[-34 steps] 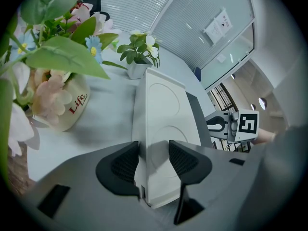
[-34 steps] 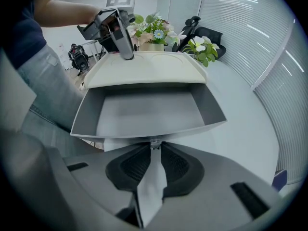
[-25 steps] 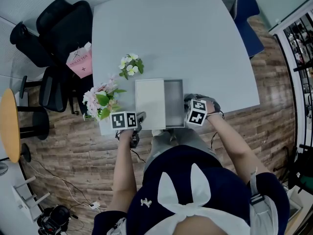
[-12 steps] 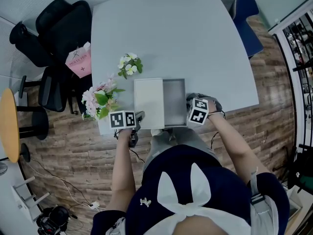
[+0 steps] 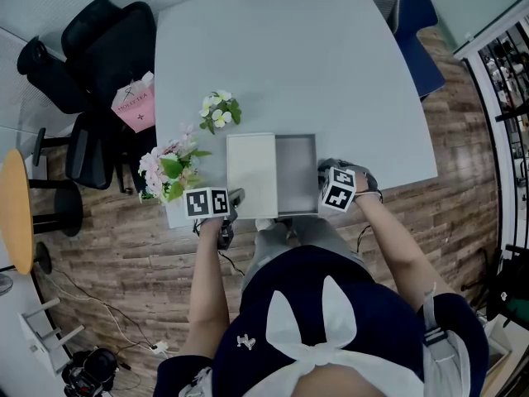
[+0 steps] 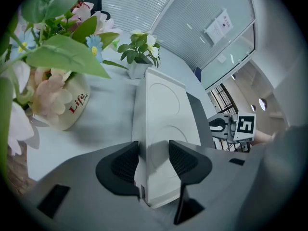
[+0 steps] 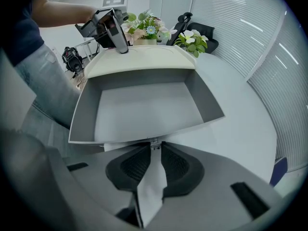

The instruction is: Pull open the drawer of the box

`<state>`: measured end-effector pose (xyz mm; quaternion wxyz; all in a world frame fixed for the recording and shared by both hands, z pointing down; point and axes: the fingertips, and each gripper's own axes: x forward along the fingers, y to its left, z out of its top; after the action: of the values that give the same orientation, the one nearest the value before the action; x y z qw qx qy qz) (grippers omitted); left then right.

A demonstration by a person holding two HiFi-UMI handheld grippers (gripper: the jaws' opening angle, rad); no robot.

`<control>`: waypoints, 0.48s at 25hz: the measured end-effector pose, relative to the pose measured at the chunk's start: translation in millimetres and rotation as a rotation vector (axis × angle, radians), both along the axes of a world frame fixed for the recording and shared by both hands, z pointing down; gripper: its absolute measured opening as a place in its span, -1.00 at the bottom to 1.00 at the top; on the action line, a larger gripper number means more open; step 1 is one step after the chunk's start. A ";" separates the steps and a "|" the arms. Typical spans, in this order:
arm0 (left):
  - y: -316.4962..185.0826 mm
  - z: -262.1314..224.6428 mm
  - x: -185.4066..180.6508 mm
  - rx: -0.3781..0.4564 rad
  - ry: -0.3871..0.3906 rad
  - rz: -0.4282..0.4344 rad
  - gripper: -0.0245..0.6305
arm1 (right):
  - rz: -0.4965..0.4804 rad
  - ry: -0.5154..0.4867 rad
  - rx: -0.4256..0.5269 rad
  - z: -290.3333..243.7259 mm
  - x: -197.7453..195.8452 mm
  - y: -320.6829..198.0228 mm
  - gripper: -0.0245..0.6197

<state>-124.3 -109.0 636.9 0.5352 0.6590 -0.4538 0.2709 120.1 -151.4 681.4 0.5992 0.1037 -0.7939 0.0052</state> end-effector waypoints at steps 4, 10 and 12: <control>0.4 -1.0 0.7 0.000 0.002 -0.003 -0.29 | 0.008 -0.026 0.003 -1.4 -0.2 0.4 -0.70; 1.3 0.6 0.0 -0.006 0.027 -0.018 -0.28 | 0.029 -0.045 0.031 -0.6 -0.7 1.1 -0.68; 0.9 0.5 -0.5 -0.005 0.030 -0.024 -0.28 | 0.045 -0.049 0.039 -1.6 -0.4 -0.7 -0.65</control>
<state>-124.7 -108.1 637.5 0.5466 0.6562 -0.4531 0.2556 119.6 -152.1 679.8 0.5771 0.1329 -0.8058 0.0055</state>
